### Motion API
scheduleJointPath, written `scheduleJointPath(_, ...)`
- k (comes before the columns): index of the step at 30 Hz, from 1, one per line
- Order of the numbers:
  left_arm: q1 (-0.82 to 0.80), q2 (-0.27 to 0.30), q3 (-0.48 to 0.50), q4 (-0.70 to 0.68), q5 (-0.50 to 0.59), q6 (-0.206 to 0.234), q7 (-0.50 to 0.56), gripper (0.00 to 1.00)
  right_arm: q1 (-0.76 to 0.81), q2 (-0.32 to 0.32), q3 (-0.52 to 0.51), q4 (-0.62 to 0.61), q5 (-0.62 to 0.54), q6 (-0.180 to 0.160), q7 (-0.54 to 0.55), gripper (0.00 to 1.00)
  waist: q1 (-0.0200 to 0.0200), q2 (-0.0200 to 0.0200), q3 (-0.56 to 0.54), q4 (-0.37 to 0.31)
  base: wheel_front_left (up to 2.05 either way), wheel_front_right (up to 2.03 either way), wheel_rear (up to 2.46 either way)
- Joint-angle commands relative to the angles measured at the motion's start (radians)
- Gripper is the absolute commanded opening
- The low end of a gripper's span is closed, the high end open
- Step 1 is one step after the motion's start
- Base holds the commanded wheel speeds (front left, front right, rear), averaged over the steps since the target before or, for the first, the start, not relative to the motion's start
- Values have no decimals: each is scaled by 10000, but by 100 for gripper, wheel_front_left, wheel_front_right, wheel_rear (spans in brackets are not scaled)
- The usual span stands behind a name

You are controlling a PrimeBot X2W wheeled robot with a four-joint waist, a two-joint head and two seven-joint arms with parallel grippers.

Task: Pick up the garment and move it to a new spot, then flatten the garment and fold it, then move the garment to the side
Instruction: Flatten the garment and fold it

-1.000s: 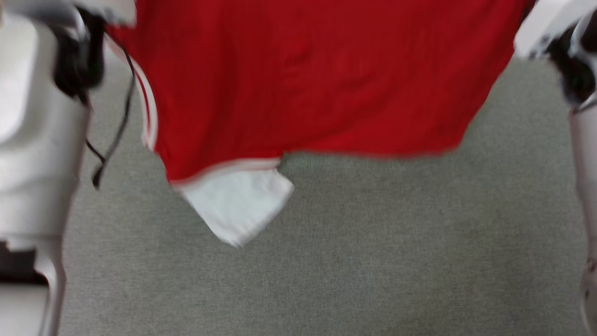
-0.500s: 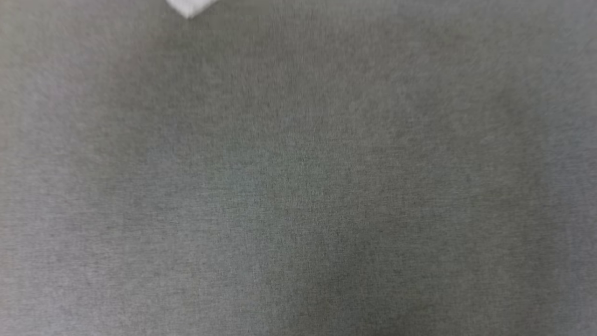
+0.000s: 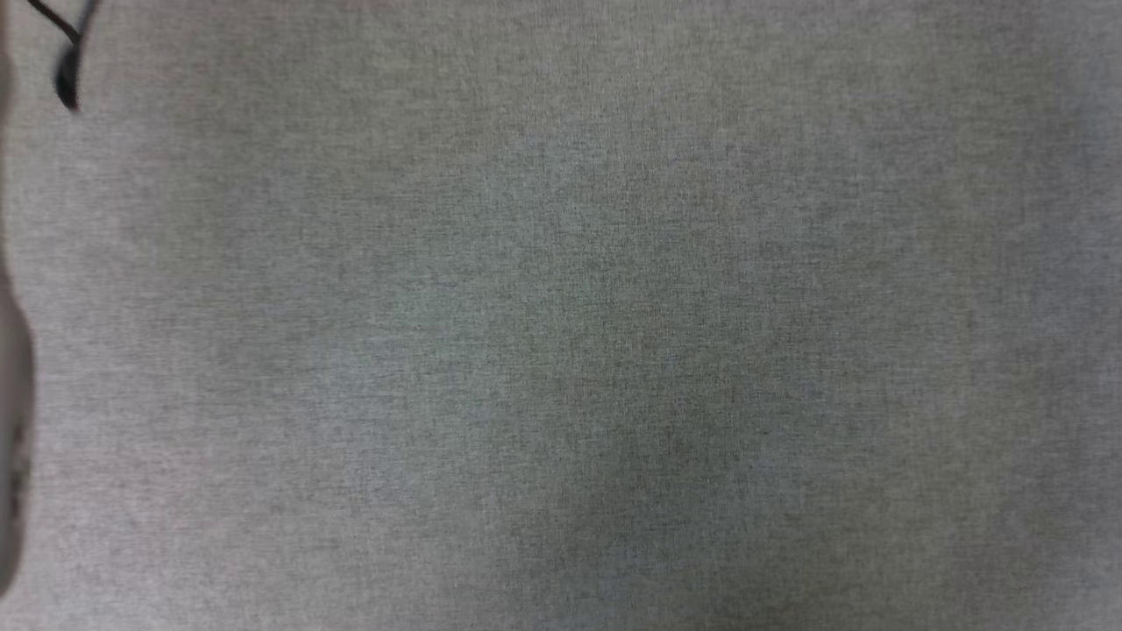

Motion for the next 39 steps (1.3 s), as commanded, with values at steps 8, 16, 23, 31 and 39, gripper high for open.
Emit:
scheduleJointPath(8, 2060, -366, 310, 683, -500, -383, -260, 0, 1906, 64, 1019, 814, 890, -7, -475, 0, -3, 0, -1102, 126, 0, 0, 0)
scheduleJointPath(16, 6182, -256, 1090, -612, -616, -439, -266, 0, 5020, -362, 2009, 340, 1929, -7, -1188, 0, -3, 0, -2960, 145, 0, 0, 0)
scheduleJointPath(23, 10034, -91, 1482, -2236, -499, 36, -260, 0, 7684, -873, 2562, -235, 2089, -7, -1494, 0, -3, 0, -4446, 138, 0, 0, 0)
scheduleJointPath(31, 14002, 175, 1667, -4775, -899, 939, 425, 0, 10595, -1420, 2262, -1562, 2299, -12, -1354, 0, -3, 0, -5830, 199, 0, 0, 0)
scheduleJointPath(39, 17614, 853, 2357, -9128, -1210, 2758, 1714, 0, 13722, -1746, 656, -4193, 1843, -16, -487, 0, -3, 0, -6558, 250, 0, 0, 0)
